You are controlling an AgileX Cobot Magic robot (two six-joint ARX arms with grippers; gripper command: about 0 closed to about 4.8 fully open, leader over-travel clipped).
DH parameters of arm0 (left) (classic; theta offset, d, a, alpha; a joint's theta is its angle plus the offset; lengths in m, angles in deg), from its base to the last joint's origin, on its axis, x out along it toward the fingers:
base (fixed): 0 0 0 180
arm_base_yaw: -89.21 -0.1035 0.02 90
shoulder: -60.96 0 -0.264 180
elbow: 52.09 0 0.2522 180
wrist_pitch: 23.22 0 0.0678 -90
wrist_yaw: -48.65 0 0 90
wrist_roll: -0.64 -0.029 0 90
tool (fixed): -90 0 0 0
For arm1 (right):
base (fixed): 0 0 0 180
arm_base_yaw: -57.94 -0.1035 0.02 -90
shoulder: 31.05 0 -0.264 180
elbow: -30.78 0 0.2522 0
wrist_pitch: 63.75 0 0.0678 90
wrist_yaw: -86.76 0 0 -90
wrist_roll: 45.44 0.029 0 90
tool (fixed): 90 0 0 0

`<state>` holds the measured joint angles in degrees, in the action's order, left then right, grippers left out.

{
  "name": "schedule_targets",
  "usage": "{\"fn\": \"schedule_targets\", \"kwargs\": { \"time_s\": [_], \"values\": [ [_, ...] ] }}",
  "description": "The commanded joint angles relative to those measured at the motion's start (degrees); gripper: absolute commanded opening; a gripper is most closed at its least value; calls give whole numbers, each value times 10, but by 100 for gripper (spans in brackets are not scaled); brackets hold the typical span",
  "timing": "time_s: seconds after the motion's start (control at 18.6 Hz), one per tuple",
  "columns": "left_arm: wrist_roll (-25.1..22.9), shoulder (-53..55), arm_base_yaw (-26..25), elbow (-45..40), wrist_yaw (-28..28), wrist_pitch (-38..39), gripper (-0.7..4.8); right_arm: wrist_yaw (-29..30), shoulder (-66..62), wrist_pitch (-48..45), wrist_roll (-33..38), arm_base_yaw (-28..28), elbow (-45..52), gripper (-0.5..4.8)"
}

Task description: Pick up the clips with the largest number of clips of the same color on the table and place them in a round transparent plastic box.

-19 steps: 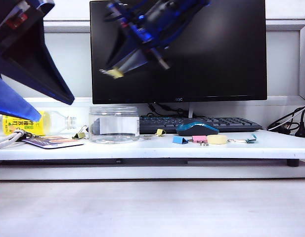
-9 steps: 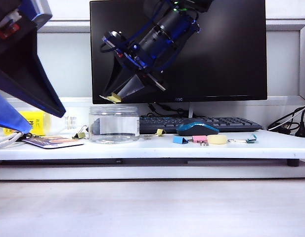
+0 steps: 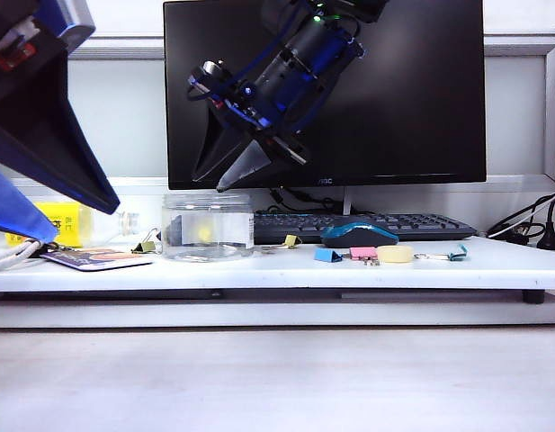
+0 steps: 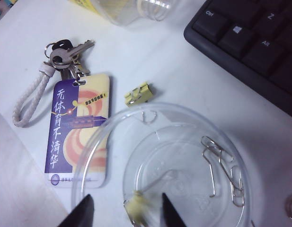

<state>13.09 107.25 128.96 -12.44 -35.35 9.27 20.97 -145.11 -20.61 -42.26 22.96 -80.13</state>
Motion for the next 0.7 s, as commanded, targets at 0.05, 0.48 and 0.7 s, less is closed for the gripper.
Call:
{"fn": "schedule_targets", "kwargs": {
  "time_s": [0.05,0.48,0.7],
  "values": [
    [0,0,0,2,1,-7,373,-1,1,-11,-7,0,-4,218],
    [-6,0,0,2,2,-4,373,-11,3,141,-172,75,-137,217],
    [-28,0,0,2,2,-14,373,-104,0,258,-368,79,-145,217]
  ]
}}
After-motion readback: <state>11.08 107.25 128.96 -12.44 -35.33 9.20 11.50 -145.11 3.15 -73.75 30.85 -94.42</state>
